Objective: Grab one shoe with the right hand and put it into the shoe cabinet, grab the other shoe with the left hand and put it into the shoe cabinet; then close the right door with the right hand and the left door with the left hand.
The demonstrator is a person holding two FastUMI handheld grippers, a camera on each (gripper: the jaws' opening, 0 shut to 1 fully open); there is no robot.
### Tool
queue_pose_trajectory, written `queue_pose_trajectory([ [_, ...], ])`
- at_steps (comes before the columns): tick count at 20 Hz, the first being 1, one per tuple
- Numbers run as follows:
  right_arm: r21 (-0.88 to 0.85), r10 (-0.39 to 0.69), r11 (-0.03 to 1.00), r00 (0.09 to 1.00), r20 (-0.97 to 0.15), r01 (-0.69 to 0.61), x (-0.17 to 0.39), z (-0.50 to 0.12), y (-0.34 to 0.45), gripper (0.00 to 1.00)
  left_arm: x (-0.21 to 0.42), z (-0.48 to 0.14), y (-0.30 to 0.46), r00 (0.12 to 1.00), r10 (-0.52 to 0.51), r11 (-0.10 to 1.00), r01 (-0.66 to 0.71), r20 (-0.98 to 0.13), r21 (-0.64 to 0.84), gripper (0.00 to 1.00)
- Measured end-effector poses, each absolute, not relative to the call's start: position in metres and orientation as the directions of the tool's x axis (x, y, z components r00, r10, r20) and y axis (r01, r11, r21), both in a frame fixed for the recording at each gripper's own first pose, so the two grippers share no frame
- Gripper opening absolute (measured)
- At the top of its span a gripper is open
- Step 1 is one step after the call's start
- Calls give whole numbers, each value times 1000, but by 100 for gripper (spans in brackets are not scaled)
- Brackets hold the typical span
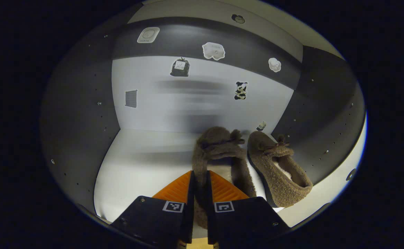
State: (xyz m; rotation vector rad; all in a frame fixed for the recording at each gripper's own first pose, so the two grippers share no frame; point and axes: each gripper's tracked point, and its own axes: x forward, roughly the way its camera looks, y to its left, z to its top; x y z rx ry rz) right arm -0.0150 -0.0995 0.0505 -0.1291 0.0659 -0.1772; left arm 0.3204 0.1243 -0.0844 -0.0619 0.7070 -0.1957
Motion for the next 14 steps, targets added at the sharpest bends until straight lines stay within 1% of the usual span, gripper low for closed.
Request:
queue_pose_trajectory([
  [1, -122, -170, 979, 984, -52, 163, -19, 52, -99, 27, 316, -83, 124, 744, -202, 979, 158, -637, -127, 19],
  [2, -109, -159, 982, 986, -49, 153, -22, 54, -98, 27, 313, -80, 124, 744, -201, 980, 154, -637, -129, 33],
  [3, -97, -147, 985, 988, -43, 142, -27, 57, -98, 27, 308, -79, 125, 744, -202, 979, 152, -637, -132, 29],
  [4, -87, -139, 987, 990, -36, 135, -30, 60, -99, 27, 304, -74, 126, 748, -201, 980, 152, -632, -132, 34],
  [6, -77, -131, 989, 991, -17, 129, -39, 67, -102, 27, 296, -59, 127, 769, -203, 979, 163, -607, -121, 63],
  [7, -78, -140, 987, 990, -3, 140, -45, 72, -109, 27, 291, -48, 127, 784, -207, 978, 173, -585, -115, 67],
  [9, -80, -167, 983, 986, 16, 167, -52, 78, -123, 27, 280, -28, 128, 811, -200, 980, 175, -550, -98, 69],
  [10, -80, -183, 980, 983, 22, 185, -57, 79, -133, 27, 274, -15, 127, 829, -200, 980, 177, -523, -94, 72],
  [13, -70, -237, 969, 971, 17, 238, -60, 74, -166, 27, 250, 33, 116, 878, -226, 974, 203, -421, -100, 72],
  [14, -63, -253, 965, 967, 6, 253, -60, 70, -175, 29, 241, 48, 112, 890, -240, 971, 220, -388, -96, 72],
])
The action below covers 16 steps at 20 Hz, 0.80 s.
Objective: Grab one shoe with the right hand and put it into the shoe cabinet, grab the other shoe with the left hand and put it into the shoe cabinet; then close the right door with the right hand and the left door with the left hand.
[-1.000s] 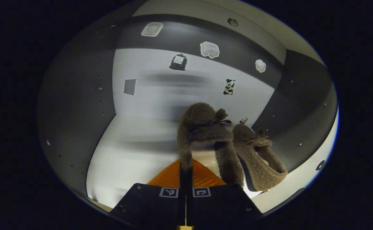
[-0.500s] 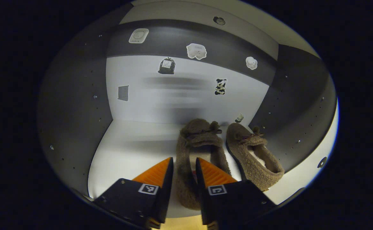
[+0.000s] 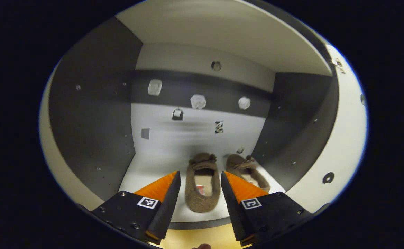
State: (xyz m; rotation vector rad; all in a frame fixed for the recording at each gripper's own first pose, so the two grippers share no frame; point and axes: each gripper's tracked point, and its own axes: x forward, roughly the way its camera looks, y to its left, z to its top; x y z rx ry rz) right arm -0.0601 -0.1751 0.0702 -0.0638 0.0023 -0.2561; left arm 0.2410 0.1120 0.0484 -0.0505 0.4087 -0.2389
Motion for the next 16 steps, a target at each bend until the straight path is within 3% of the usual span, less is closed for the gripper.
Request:
queue_pose_trajectory([
  [3, -33, -268, 963, 963, -32, 267, -53, 52, -194, 31, 209, 98, 100, 916, -264, 964, 257, -301, -65, 77],
  [4, -27, -267, 964, 963, -47, 266, -49, 45, -199, 35, 197, 116, 95, 923, -276, 961, 269, -268, -64, 72],
  [5, -26, -256, 967, 964, -70, 255, -47, 36, -200, 31, 184, 133, 90, 927, -292, 956, 285, -235, -65, 71],
  [6, -27, -251, 968, 963, -92, 250, -44, 28, -201, 49, 172, 149, 86, 930, -304, 953, 297, -208, -65, 71],
  [9, -13, -225, 974, 968, -115, 225, -39, 19, -202, 72, 136, 188, 84, 940, -307, 952, 305, -148, -32, 71],
  [10, -10, -219, 976, 969, -116, 220, -37, 15, -201, 66, 123, 199, 85, 942, -307, 952, 306, -133, -24, 71],
  [11, -11, -211, 977, 971, -112, 211, -36, 16, -199, 72, 112, 208, 85, 943, -311, 950, 311, -120, -21, 66],
  [12, -20, -199, 980, 973, -115, 198, -35, 16, -199, 71, 101, 217, 86, 944, -314, 950, 313, -105, -24, 71],
  [16, -52, -121, 992, 986, -116, 115, -31, 17, -189, 71, 64, 240, 101, 952, -290, 957, 289, -95, -27, 72],
])
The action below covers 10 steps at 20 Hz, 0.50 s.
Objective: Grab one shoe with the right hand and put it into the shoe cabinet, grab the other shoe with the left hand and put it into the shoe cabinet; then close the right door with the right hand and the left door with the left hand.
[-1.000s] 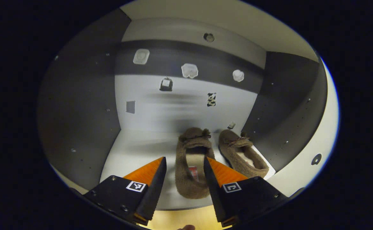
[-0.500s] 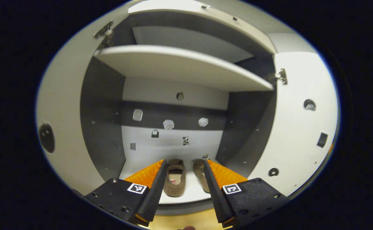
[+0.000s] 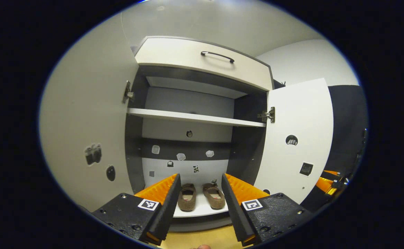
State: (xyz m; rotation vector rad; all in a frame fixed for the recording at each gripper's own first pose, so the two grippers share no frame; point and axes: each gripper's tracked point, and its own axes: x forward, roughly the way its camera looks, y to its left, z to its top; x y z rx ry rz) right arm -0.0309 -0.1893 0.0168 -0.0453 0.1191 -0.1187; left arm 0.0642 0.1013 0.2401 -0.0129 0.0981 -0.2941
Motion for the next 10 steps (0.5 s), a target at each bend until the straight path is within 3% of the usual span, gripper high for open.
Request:
queue_pose_trajectory([
  [5, 37, 47, 998, 989, -142, -42, -9, 9, -130, 71, 36, 256, 126, 970, -234, 971, 236, -64, 33, 72],
  [10, 28, 139, 990, 977, -163, -137, 7, 0, -93, 71, 17, 259, 148, 978, -197, 980, 197, -67, -16, 69],
])
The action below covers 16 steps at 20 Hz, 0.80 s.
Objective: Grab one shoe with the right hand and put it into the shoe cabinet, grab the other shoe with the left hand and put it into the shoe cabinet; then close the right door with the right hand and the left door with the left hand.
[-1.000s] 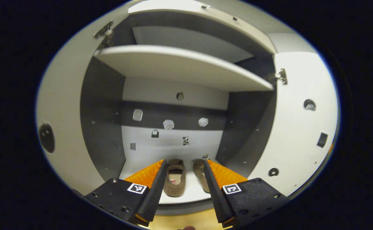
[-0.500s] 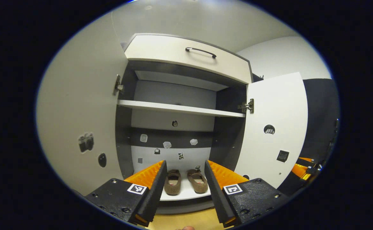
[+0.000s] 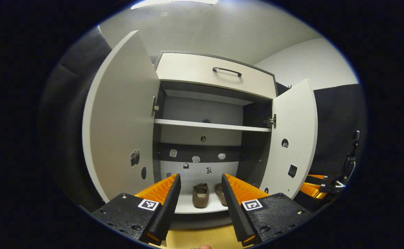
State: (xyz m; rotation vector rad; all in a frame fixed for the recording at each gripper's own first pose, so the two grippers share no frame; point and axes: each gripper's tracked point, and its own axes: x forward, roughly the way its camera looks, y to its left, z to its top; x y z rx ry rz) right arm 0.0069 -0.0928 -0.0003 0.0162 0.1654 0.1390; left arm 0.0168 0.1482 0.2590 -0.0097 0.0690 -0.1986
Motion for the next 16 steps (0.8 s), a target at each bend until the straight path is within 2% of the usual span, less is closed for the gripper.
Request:
queue_pose_trajectory([
  [2, 44, 176, 984, 969, -172, -170, 14, -5, -77, 71, 12, 257, 161, 982, -173, 985, 172, -72, -31, 72],
  [6, 68, 222, 975, 955, -197, -212, 32, -15, -53, 72, 0, 264, 178, 988, -144, 989, 143, -55, -34, 72],
  [7, 71, 229, 973, 952, -204, -219, 36, -18, -48, 65, -4, 264, 179, 990, -135, 991, 134, -50, -27, 72],
  [8, 71, 234, 972, 950, -206, -224, 40, -21, -43, 72, -9, 265, 184, 991, -127, 992, 126, -49, -19, 72],
  [9, 62, 230, 973, 951, -208, -222, 46, -22, -40, 66, -13, 266, 189, 992, -119, 993, 118, -48, -11, 72],
  [10, 55, 234, 972, 949, -213, -227, 51, -24, -37, 65, -15, 266, 193, 993, -110, 994, 110, -48, -5, 68],
  [11, 53, 242, 970, 946, -217, -236, 57, -28, -31, 65, -18, 266, 195, 993, -105, 994, 105, -49, -3, 72],
  [12, 54, 253, 968, 943, -217, -247, 61, -30, -25, 77, -21, 268, 197, 994, -101, 995, 101, -49, -3, 69],
  [13, 48, 259, 966, 942, -212, -255, 64, -31, -20, 75, -25, 269, 199, 994, -97, 995, 97, -47, -2, 72],
  [16, 25, 265, 964, 943, -201, -266, 76, -32, -9, 77, -38, 273, 212, 996, -80, 997, 80, -37, 1, 72],
])
